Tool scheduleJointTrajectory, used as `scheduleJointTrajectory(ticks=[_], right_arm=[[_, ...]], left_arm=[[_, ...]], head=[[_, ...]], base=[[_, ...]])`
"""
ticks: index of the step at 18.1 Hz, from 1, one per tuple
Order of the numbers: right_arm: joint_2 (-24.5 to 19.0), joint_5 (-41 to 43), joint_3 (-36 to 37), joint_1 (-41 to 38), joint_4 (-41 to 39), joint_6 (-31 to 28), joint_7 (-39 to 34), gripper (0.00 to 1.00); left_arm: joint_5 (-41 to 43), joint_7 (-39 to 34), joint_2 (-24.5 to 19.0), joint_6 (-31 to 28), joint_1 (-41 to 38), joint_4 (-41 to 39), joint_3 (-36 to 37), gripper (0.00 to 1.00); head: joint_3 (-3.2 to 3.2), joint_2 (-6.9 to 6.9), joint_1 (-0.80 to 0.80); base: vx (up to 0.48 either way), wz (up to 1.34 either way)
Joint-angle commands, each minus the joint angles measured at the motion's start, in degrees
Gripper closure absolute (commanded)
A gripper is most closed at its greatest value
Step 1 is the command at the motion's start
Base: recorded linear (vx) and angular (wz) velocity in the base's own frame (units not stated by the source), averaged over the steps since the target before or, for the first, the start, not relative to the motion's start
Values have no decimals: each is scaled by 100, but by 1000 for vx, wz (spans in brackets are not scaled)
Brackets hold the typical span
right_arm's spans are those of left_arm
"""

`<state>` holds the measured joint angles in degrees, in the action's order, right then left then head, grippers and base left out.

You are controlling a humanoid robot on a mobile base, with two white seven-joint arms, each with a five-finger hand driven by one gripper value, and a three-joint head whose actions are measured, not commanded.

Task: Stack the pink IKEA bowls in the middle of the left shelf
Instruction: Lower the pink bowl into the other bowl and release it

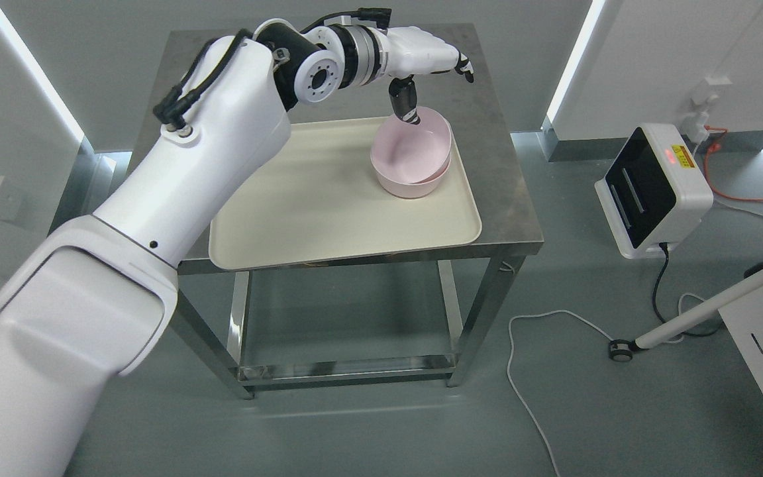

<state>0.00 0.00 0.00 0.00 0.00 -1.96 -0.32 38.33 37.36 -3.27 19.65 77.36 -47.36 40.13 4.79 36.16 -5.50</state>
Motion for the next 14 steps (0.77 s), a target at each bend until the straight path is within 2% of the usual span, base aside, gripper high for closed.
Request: scheduleJointTrajectory(ticks=[1, 4, 8, 11, 14], right_arm=[[100, 0, 62, -167, -193, 2, -3, 0], [100, 0, 62, -167, -193, -7, -3, 0], [100, 0, 62, -167, -193, 2, -3, 0], [100, 0, 70, -167, -193, -7, -3, 0], [100, 0, 70, -167, -193, -7, -3, 0]], left_arm=[[-1, 526, -543, 961, -1396, -1632, -2983, 19], [-10, 526, -499, 962, -2267, -2337, -3370, 19], [-10, 526, -367, 962, -2480, -2558, -3898, 19], [-10, 631, -411, 997, -2926, -2908, -3785, 19], [86, 781, -428, 997, -3297, -3243, -3163, 21]], head=[[0, 0, 0], [0, 0, 0], [0, 0, 0], [0, 0, 0], [0, 0, 0]], base=[[1, 12], [0, 4], [0, 0], [0, 0], [0, 0]])
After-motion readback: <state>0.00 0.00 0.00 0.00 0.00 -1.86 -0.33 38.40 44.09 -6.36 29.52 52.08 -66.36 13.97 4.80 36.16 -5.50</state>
